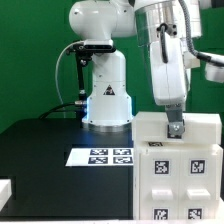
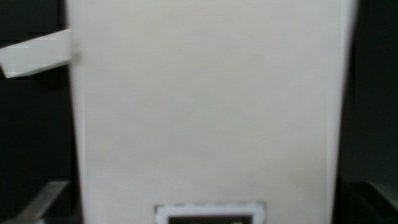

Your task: Assemble cabinet

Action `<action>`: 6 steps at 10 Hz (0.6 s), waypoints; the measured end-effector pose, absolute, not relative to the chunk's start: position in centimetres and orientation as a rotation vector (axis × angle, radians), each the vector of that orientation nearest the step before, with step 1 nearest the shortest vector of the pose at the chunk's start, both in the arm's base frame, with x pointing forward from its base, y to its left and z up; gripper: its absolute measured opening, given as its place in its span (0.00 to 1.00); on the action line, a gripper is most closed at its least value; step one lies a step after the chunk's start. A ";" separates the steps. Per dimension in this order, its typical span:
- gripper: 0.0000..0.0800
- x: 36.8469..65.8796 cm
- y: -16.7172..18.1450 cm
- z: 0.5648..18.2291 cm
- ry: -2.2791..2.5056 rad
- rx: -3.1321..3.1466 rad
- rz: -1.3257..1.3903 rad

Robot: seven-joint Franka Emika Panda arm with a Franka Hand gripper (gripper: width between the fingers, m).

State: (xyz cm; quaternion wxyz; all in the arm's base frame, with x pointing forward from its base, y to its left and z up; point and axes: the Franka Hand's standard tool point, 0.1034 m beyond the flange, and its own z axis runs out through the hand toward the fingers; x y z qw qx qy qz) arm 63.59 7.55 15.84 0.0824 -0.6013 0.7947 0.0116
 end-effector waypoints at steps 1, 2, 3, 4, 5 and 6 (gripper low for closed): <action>0.94 63.6 7.5 15.8 2.374 -1.796 0.035; 0.98 63.6 7.6 15.8 2.367 -1.805 0.034; 0.98 63.6 7.7 16.2 2.258 -1.931 0.024; 1.00 63.7 8.0 17.2 2.192 -1.984 0.020; 1.00 63.5 8.6 18.2 2.086 -2.081 0.019; 1.00 63.6 9.1 19.0 1.915 -2.222 -0.006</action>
Offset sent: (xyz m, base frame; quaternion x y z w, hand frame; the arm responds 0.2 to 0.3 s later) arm -0.0117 0.0201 0.0267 -0.0201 -0.0603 -0.1149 0.9913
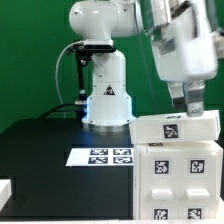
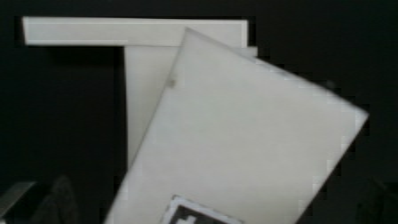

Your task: Assemble cabinet

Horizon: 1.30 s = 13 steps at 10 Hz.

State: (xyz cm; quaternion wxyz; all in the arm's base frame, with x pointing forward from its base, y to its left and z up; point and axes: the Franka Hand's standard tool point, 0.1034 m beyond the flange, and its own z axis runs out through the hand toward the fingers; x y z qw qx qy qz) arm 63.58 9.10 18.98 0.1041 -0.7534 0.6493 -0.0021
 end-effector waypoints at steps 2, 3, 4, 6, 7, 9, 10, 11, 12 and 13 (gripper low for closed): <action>1.00 63.6 9.2 18.9 1.713 -2.382 -0.034; 1.00 63.6 9.2 18.8 1.619 -2.449 -0.046; 1.00 63.6 9.1 18.8 1.487 -2.533 -0.065; 1.00 64.6 9.6 19.0 0.901 -2.816 -0.202; 1.00 64.7 10.4 18.8 0.623 -2.929 -0.226; 1.00 64.7 10.1 18.5 0.354 -3.006 -0.238; 1.00 64.7 10.0 18.5 0.270 -3.021 -0.243; 1.00 64.7 9.9 18.4 0.152 -3.040 -0.249; 1.00 64.7 9.7 18.4 0.022 -3.058 -0.255; 1.00 64.6 9.5 18.4 -0.148 -3.065 -0.244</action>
Offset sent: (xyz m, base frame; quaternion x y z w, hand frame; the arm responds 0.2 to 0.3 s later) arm 0.0000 0.0000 0.0000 0.0000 0.0000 -0.1938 0.9810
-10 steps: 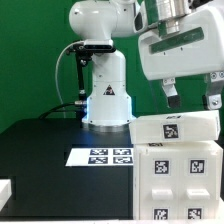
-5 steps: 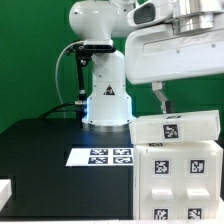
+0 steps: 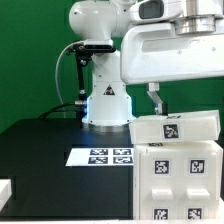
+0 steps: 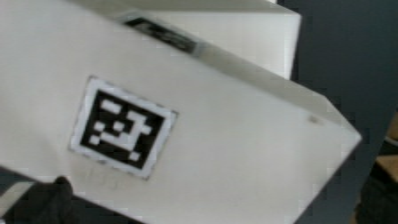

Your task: Assemble cabinet

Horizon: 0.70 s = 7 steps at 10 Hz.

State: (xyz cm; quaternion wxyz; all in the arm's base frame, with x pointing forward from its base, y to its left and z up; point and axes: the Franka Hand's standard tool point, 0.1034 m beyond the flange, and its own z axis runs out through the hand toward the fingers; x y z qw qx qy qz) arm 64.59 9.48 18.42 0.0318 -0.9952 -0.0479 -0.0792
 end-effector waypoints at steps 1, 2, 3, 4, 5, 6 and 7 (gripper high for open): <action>1.00 64.3 9.1 18.6 -0.420 -3.044 -0.161; 1.00 64.0 8.9 18.9 -0.669 -3.009 -0.072; 1.00 63.8 9.2 18.9 -0.854 -2.974 -0.047; 1.00 63.7 8.9 19.1 -0.948 -2.947 -0.055; 1.00 63.8 8.5 19.1 -1.094 -2.913 -0.049; 1.00 63.7 8.3 19.0 -1.149 -2.896 -0.047; 1.00 63.9 8.1 18.9 -1.222 -2.880 -0.064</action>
Offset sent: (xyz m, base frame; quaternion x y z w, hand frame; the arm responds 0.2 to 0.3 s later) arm -0.0146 0.0102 0.0099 0.0628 0.0331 -0.1310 0.9888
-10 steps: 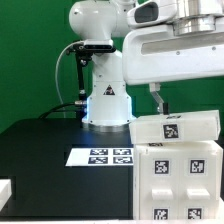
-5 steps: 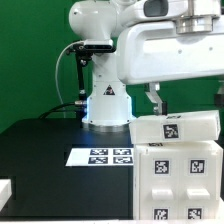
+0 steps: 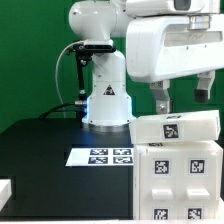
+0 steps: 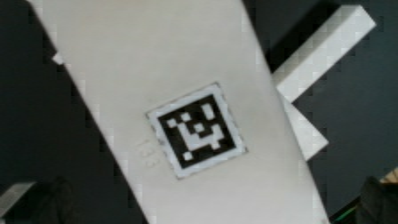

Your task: Assemble cabinet

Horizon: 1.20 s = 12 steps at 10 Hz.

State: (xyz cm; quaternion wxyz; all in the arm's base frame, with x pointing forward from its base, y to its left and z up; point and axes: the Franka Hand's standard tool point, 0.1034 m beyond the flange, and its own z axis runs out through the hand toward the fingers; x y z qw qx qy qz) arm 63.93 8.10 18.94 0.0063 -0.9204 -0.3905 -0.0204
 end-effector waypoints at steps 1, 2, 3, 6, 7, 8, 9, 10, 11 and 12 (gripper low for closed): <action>1.00 64.3 8.0 18.5 -1.312 -2.868 -0.151; 1.00 63.7 7.8 17.7 -1.361 -2.850 -0.146; 1.00 63.6 7.6 17.3 -1.342 -2.859 -0.138; 1.00 63.6 8.1 16.3 -1.201 -2.930 -0.146; 0.84 63.6 7.9 16.3 -1.204 -2.933 -0.143; 0.69 63.6 7.9 16.3 -1.098 -2.970 -0.145; 0.69 63.6 7.8 16.3 -0.954 -3.015 -0.147; 0.70 63.6 7.8 16.3 -0.848 -3.043 -0.148; 0.70 63.6 7.8 16.3 -0.735 -3.069 -0.148; 0.70 63.6 7.7 16.3 -0.631 -3.089 -0.149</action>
Offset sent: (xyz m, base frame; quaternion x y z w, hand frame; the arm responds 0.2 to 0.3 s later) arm -0.0068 0.0051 -0.0163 -0.0233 -0.0110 0.0556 0.9981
